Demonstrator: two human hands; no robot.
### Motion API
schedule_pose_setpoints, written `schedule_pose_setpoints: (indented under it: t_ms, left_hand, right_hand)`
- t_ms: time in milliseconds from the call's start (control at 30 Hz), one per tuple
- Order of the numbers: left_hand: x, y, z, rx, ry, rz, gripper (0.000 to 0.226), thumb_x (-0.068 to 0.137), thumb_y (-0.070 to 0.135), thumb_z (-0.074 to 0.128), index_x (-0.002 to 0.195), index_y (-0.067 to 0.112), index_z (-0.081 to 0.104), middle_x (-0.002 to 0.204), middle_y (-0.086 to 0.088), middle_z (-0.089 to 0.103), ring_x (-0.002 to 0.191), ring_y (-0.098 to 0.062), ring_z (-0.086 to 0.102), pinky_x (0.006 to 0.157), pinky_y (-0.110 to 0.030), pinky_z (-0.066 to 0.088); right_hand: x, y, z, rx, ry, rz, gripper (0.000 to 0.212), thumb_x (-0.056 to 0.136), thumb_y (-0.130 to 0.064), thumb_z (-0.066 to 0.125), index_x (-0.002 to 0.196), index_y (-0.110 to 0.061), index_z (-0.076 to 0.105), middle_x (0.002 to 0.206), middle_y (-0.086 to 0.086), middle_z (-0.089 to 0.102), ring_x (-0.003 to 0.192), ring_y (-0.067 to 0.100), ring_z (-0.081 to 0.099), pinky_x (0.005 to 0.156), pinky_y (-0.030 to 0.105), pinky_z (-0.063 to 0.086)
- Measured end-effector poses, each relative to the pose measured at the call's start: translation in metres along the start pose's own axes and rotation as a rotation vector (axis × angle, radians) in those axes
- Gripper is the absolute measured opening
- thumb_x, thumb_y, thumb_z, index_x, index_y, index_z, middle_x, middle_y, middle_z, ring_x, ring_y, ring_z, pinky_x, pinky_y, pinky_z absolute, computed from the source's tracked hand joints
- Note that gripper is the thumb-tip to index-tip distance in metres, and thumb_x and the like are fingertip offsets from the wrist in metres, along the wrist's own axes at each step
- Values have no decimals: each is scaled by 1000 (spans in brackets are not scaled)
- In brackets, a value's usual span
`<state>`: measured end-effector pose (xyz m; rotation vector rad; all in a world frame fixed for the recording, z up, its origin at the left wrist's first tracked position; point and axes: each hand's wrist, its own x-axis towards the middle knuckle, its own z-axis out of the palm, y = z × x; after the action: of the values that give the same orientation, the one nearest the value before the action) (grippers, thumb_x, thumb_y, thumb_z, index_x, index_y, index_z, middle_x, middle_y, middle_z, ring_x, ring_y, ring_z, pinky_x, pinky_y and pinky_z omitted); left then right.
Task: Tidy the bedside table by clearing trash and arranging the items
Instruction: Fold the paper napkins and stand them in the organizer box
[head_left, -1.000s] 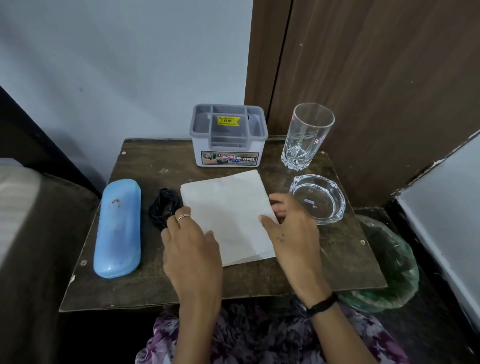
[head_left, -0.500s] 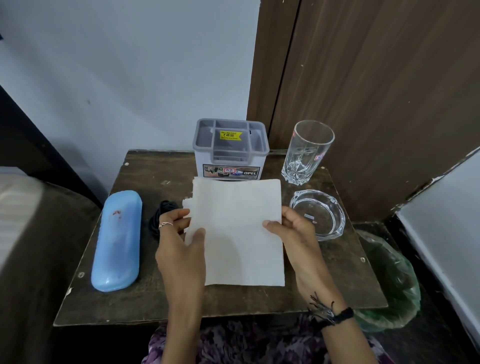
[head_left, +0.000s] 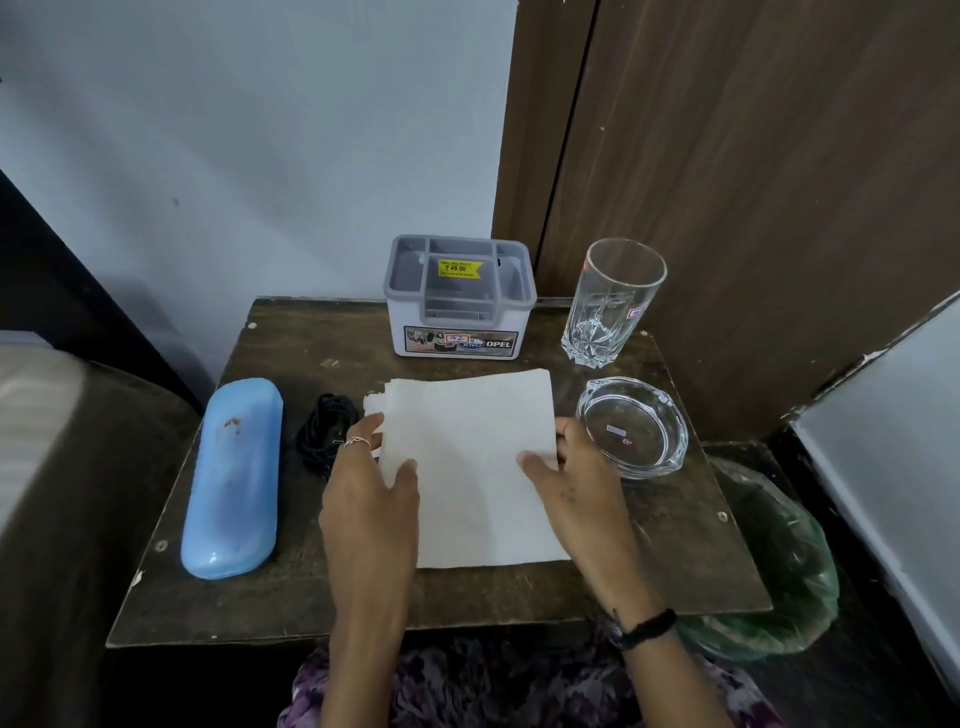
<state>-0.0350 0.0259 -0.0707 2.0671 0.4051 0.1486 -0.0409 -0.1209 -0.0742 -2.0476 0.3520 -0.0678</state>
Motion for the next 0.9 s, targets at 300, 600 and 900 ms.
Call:
schedule_pose_setpoints:
  t_ms: [300,600,900]
  left_hand:
    - [7,-6,0,-132,-70,-162,53,85,15,63,132,19,40,129,-5,54,97,-14,48,78,-30,39]
    - [10,-2,-8,-623,-175,-225,24,88,6,55,106,21,58,95,9,68,82,-9,63,61,-24,45]
    - [20,4,-8,-891,-344,-232,30,85,-3,51,102,20,61,82,11,75,69,-3,70,51,-15,53]
  right_hand:
    - [-3,-2,5,-440,92,-178,36,95,-30,47,127,-14,54,106,5,63,92,20,60,77,29,45]
    - [1,-6,-7,231,25,-130,20,88,-21,62,108,-24,65,97,-16,72,88,-5,65,70,9,50]
    - [8,-12,-19,784,-223,199,57,59,-42,72,111,-20,63,100,-4,74,89,12,71,65,21,55]
